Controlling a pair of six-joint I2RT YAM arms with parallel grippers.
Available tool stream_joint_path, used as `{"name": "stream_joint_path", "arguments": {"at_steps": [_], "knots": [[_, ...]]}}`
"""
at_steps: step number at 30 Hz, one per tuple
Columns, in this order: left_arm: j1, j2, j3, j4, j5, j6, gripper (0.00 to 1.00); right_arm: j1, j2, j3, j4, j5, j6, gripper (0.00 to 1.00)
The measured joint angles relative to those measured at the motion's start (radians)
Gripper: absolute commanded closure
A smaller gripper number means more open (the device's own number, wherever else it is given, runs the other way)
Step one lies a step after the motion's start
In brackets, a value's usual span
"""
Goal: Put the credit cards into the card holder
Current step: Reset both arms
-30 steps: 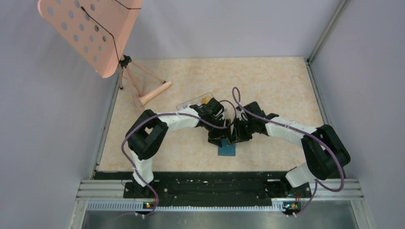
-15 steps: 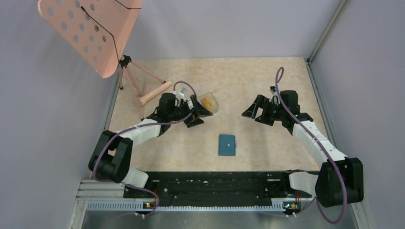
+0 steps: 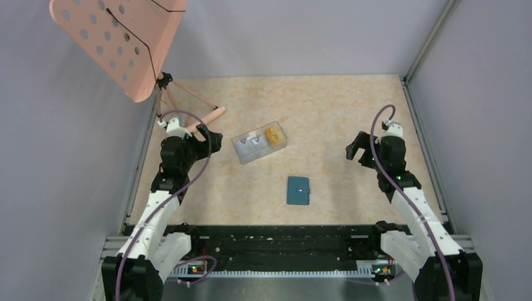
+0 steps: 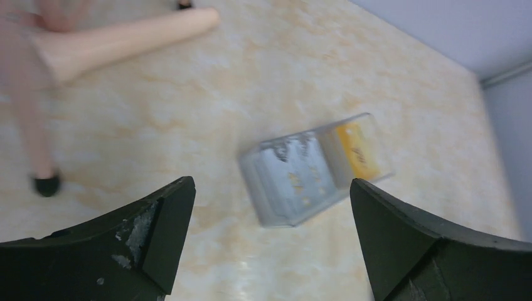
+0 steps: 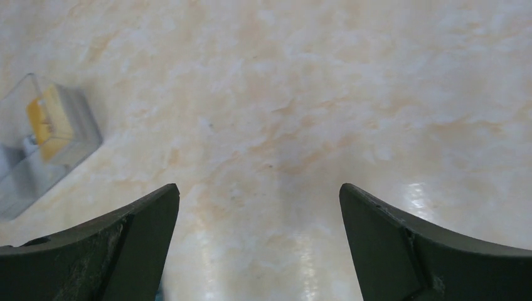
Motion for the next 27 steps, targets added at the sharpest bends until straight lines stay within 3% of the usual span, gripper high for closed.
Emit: {"name": "stream_joint_path", "arguments": {"at_steps": [7,12,20,25,27], "knots": [[0.000,-0.103,-0.266,0.182,-0.280,0.329,0.01,0.000,-0.248,-0.402,0.344,0.261,-0.124,0.01],[0.000,0.023,-0.413,0.418,-0.336,0.491,0.01,0.000,-0.235,-0.585,0.581,0.359,-0.199,0.01],[0.021,0.384,-0.348,0.716,-0.307,0.614,0.01,0.000,0.122,-0.517,0.924,0.411,-0.288,0.01],[0.080,0.533,-0.318,0.909,-0.267,0.613,0.01,-0.002,0.407,-0.512,1.265,0.423,-0.317,0.01],[0.087,0.549,-0.318,0.933,-0.269,0.602,0.01,-0.001,0.501,-0.499,1.317,0.419,-0.333,0.01]]}}
